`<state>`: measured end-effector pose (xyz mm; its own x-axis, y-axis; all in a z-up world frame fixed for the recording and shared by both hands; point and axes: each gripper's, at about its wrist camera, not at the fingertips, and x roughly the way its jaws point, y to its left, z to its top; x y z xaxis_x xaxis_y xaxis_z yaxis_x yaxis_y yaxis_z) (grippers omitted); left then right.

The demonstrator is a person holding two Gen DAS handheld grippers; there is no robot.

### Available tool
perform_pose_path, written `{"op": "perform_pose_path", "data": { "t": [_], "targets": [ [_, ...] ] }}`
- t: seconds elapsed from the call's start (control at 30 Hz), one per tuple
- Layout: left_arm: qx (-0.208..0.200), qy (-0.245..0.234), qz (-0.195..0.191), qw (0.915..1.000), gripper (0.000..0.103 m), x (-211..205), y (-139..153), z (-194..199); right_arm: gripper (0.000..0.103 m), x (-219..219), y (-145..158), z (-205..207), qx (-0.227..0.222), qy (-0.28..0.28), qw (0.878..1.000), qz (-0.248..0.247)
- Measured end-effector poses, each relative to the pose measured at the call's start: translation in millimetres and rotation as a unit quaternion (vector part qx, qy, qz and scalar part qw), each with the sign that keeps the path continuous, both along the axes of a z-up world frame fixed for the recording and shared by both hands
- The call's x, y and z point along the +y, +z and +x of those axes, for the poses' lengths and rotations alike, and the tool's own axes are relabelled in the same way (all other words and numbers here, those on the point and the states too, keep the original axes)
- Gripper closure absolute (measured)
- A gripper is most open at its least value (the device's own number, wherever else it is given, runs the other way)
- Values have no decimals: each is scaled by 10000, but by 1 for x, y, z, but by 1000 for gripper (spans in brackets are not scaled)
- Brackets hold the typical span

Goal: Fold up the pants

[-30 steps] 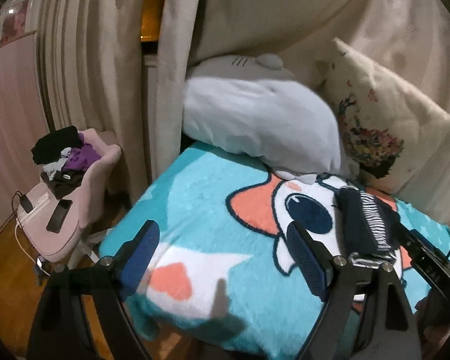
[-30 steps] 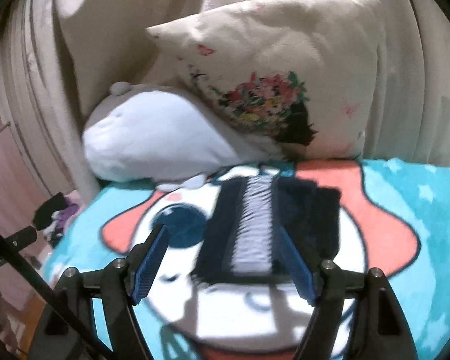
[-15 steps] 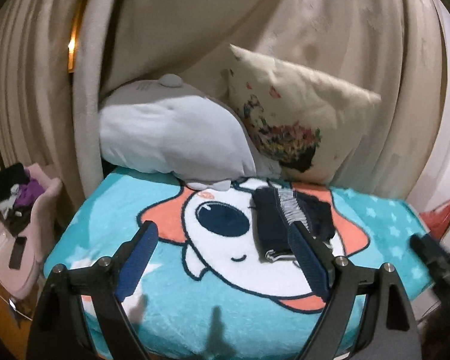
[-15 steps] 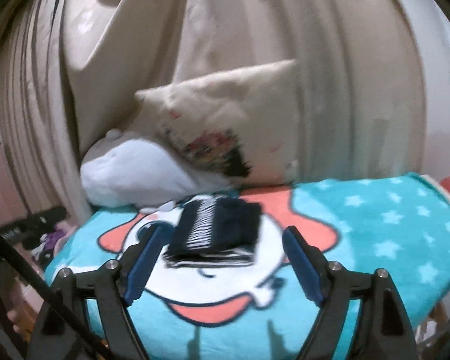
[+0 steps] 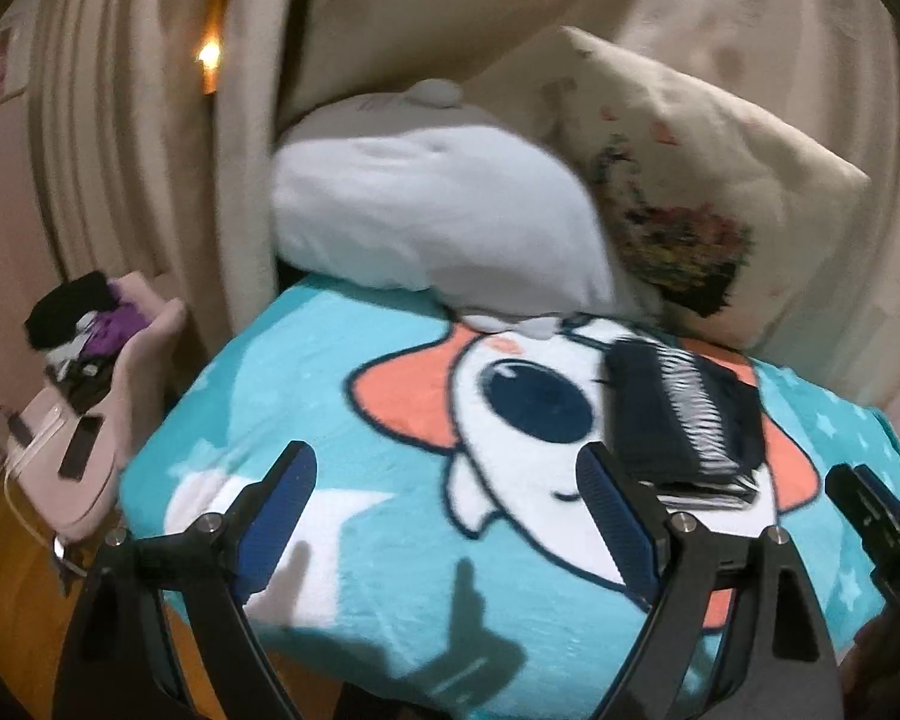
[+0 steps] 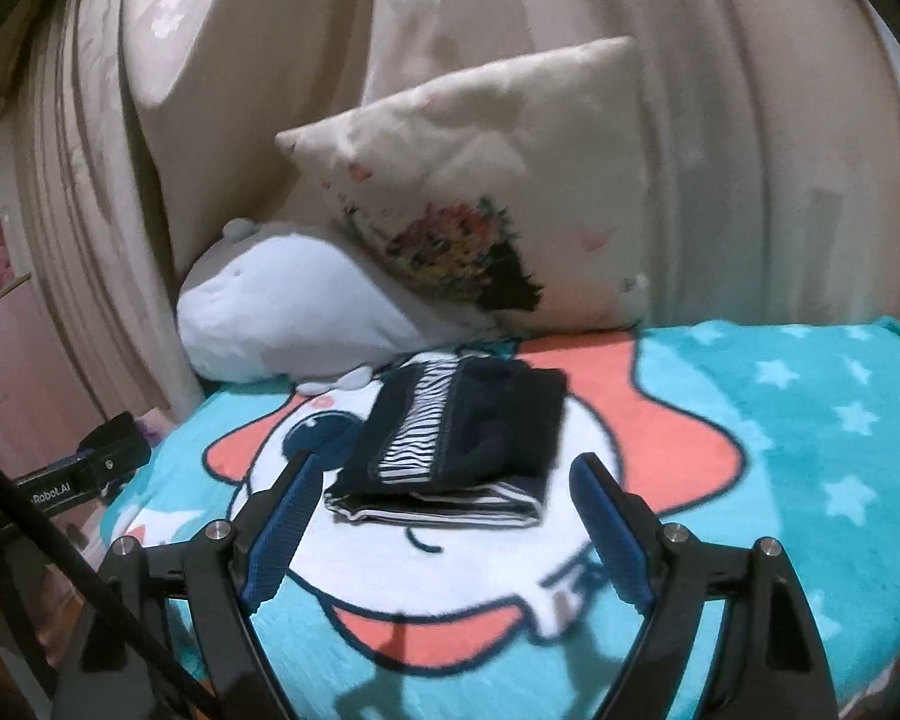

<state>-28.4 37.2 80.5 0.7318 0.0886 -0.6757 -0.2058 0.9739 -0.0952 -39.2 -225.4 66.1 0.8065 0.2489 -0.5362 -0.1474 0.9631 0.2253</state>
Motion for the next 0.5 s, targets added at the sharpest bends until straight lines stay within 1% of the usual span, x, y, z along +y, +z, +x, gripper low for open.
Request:
{"op": "perform_pose_path", "data": {
  "t": [0.07,0.17,0.23,0.33,0.5],
  "targets": [
    [18,265,44,9996,15,13,2,3,15,10,-3,12,54,239,9997,90],
    [-36,571,81,9983,15,28,10,2,15,24,0,22,-23,541,9983,233],
    [-39,625,107,9980,15,31,12,1,15,32,1,24,-84,667,9974,264],
    [-27,624,111,9980,15,29,12,-3,15,39,-3,25,-33,755,9968,253],
    [5,587,-41,9983,15,28,7,-7,15,46,-12,22,120,863,9959,224]
  ]
}}
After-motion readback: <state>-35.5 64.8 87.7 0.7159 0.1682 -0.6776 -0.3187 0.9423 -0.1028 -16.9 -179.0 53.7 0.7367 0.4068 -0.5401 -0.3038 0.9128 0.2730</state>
